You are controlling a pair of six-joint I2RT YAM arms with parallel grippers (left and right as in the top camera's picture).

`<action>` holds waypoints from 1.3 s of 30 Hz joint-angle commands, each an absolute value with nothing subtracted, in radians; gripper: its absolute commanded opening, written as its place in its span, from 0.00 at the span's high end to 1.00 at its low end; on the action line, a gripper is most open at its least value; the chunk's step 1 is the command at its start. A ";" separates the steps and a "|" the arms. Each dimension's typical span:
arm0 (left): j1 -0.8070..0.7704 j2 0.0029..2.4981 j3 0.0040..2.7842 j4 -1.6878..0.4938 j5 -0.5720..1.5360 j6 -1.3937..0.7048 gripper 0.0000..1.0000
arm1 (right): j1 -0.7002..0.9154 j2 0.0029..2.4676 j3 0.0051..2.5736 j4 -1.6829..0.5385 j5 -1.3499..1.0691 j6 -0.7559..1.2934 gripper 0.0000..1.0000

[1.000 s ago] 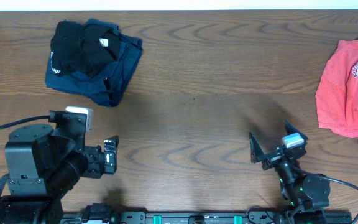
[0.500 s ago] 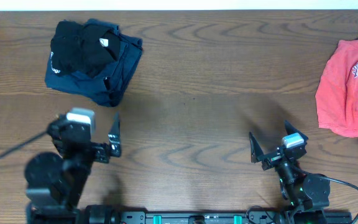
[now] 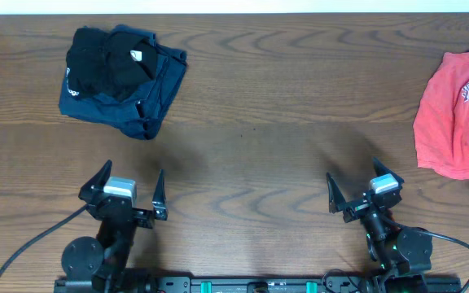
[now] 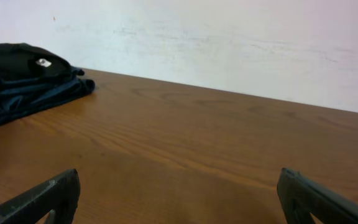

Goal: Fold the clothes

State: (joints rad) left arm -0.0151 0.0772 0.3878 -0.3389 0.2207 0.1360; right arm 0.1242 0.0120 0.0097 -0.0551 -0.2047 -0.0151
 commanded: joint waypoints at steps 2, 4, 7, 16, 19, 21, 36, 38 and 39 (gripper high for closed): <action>-0.019 0.001 0.311 -0.305 0.212 0.149 0.02 | 0.131 0.006 0.006 -0.056 -0.198 -0.016 0.01; -0.019 0.002 0.275 -0.275 0.214 0.149 0.02 | 0.131 0.006 0.006 -0.056 -0.198 -0.016 0.01; -0.019 0.002 0.219 -0.244 0.217 0.149 0.02 | 0.131 0.006 0.006 -0.056 -0.198 -0.016 0.01; -0.019 0.002 0.073 -0.121 0.220 0.149 0.02 | 0.131 0.006 0.006 -0.056 -0.198 -0.016 0.01; -0.020 0.002 0.038 -0.121 0.220 0.149 0.02 | 0.131 0.006 0.006 -0.056 -0.198 -0.016 0.01; -0.020 0.002 0.030 -0.102 0.220 0.149 0.02 | 0.131 0.006 0.006 -0.056 -0.198 -0.016 0.01; -0.019 0.004 0.028 -0.102 0.220 0.149 0.02 | 0.131 0.007 0.006 -0.056 -0.198 -0.016 0.01; -0.019 0.004 0.028 -0.102 0.220 0.149 0.02 | 0.131 0.007 0.006 -0.056 -0.199 -0.016 0.01; -0.019 0.004 0.028 -0.102 0.219 0.149 0.02 | 0.131 0.007 0.006 -0.056 -0.198 -0.016 0.01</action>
State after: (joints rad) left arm -0.0154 0.0109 0.0566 -0.0963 0.2211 0.1356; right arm 0.1242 0.0120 0.0093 -0.0547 -0.2047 -0.0151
